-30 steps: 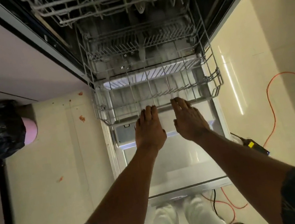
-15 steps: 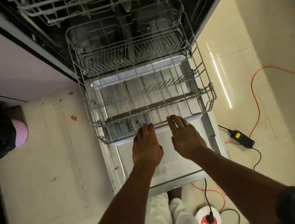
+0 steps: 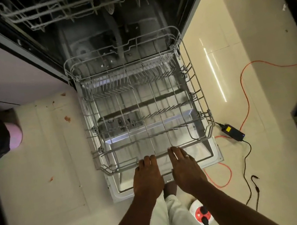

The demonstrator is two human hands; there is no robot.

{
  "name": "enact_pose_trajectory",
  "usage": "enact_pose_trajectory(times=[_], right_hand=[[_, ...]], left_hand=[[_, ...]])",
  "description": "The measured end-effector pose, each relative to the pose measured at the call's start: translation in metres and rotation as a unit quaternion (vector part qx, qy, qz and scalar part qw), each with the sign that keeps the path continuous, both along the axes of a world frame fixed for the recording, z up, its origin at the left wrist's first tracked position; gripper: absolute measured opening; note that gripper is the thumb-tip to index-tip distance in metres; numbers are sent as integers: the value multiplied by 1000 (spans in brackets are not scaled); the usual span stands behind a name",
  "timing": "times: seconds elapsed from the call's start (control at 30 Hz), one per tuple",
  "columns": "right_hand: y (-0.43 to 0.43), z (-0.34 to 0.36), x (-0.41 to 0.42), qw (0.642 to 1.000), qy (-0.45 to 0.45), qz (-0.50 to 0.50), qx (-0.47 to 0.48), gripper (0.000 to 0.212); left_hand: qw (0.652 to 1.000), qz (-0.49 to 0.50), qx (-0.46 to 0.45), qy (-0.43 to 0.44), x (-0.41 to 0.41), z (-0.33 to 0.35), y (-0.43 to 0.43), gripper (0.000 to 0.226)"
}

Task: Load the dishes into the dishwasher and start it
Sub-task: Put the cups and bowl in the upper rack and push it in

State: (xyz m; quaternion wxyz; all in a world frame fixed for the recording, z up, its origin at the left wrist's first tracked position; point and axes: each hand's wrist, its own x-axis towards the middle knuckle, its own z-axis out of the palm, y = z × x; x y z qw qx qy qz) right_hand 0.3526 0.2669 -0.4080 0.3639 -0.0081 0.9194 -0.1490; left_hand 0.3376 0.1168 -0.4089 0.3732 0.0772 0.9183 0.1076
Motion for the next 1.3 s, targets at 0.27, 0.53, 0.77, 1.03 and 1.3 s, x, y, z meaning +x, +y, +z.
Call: enact_pose_trajectory(times=[0.27,0.53,0.77,1.03,1.3], right_hand=[[7,2,19,1000,-19,0,-15,79],[8,30,-4,999,33,38,-14,67],[2,147,-56,990,132,39,-36,58],[-1,301,-76,972,226,51,-40,58],[-45,386,-87,953,283,78,-75,61]], left_hand=[[1000,7,9,-21,19,2,4,67],[999,-39,-7,4,-6,29,-16,56],[992,17,18,125,-35,147,-52,54],[960,125,51,245,-31,293,-86,47],[920,204,36,332,-13,380,-123,49]])
